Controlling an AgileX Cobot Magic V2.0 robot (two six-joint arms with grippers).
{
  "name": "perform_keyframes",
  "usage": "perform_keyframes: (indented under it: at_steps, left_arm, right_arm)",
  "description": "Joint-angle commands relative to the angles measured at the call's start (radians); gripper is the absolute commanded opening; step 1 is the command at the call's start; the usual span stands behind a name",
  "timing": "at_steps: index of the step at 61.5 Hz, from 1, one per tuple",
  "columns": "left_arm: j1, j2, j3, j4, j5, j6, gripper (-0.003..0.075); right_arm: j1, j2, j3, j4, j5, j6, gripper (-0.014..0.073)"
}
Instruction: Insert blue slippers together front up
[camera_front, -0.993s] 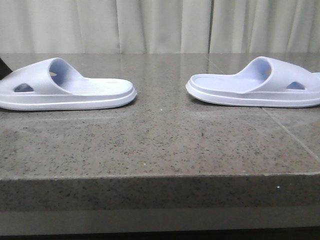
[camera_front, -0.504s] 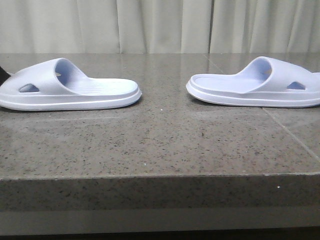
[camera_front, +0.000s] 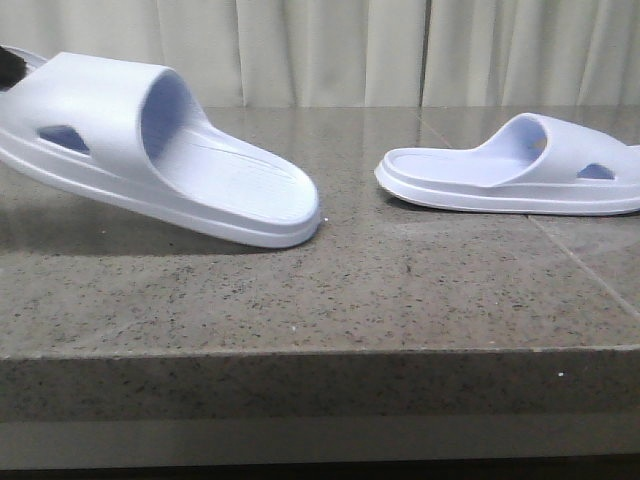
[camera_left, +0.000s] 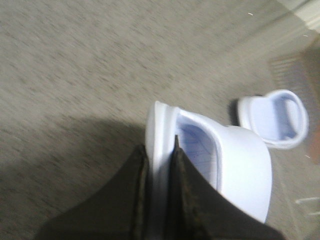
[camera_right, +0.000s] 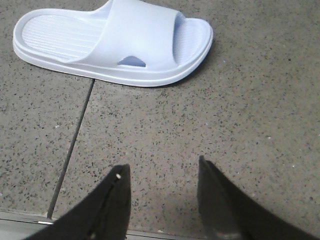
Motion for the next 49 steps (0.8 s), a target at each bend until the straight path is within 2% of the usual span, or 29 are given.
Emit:
perform_keyframes:
  at_steps: [1,14,24,33,49]
  left_arm:
    - [-0.006,-0.047,0.012,-0.120,0.021,0.043,-0.0020]
    - [-0.006,-0.038,0.014,-0.120,0.021,0.045,-0.0020]
    - [-0.006,-0.038,0.014,-0.120,0.021,0.047,-0.0020]
    - [-0.006,-0.038,0.014,-0.118,0.023,0.052,-0.0020]
    - [-0.006,-0.038,0.014,-0.100,0.023,0.052,-0.0020]
  right_arm:
    - [-0.032,0.039,-0.056,-0.014,-0.057,0.011,0.0352]
    - [-0.235,0.223,-0.174,-0.001,-0.001,0.016,0.0352]
    - [-0.388,0.410,-0.263,0.150,0.017,-0.018,0.0352]
    - [-0.447,0.580,-0.347,0.383,0.099,-0.238,0.0352]
    - [-0.452,0.813,-0.435,0.758,0.157,-0.535,0.0352]
